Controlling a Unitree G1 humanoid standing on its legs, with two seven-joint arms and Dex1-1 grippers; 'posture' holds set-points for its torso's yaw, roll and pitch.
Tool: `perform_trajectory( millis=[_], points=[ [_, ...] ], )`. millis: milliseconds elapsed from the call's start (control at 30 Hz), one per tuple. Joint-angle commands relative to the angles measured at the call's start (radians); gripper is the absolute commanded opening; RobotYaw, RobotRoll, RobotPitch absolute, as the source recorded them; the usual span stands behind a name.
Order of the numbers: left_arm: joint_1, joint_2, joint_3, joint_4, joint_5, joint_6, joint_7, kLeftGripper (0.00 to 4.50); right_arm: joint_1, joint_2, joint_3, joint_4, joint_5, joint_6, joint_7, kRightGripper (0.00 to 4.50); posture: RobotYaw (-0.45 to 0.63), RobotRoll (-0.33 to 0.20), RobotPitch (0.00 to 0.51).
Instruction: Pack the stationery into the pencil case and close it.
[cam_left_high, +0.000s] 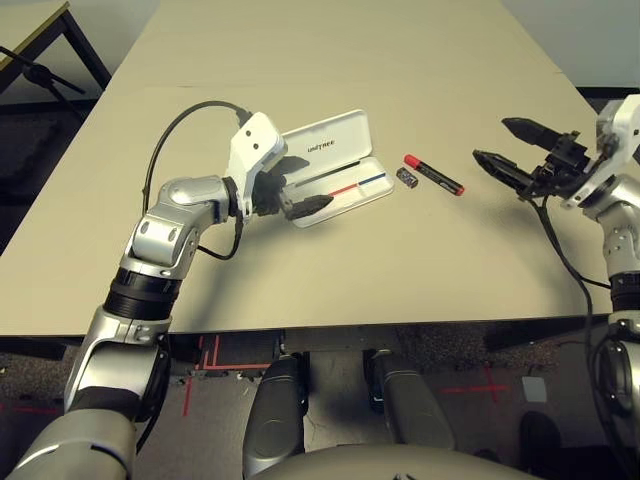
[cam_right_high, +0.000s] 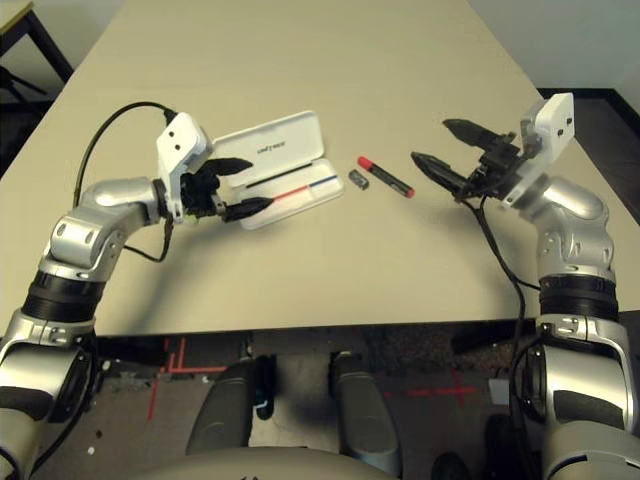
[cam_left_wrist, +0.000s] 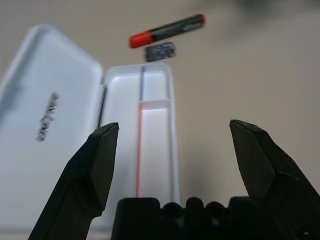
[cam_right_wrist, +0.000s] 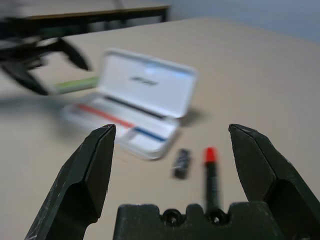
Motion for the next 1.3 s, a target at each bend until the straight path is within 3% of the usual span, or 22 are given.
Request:
perform_trajectory(
  millis=[33,300,733,867,1133,1167,1300],
  points=[
    [-0.038,-0.009,-0.071,0.067,0.057,0.021,-0.034,4.46,0.016,-0.042,0.022,-0.027,0.006,0.022,0.096,4.50,-0.09,0.000,0.171],
    [-0.103,-0.069,-0.161,0.157,0.131,0.093,-0.039,4.46,0.025,-0.078,0.048,-0.028,-0.025,0.021,0.152,4.50,-0.10,0.000,0.174],
    [-0.152,-0.122,-0.255,0.337,0.267,0.048,-0.080,4.46,0.054,-0.097,0.018,-0.074,-0.001,0.035,0.137,4.50,-0.13,0.000,0.180],
    [-0.167,-0.139,-0.242,0.372,0.278,0.041,-0.083,3.49,0.059,-0.103,0.013,-0.079,0.003,0.037,0.133,4.50,-0.13,0.000,0.180],
    [-0.169,-0.146,-0.218,0.379,0.300,-0.091,-0.080,0.25,0.059,-0.102,0.007,-0.060,-0.006,0.034,0.109,4.50,-0.11,0.000,0.182],
    [-0.164,-0.142,-0.216,0.371,0.303,-0.118,-0.084,0.06,0.057,-0.104,0.006,-0.055,-0.007,0.042,0.102,4.50,-0.11,0.000,0.182],
    [-0.142,-0.126,-0.201,0.310,0.296,-0.163,-0.102,0.06,0.055,-0.109,0.005,-0.044,-0.011,0.056,0.089,4.50,-0.11,0.000,0.185]
  ],
)
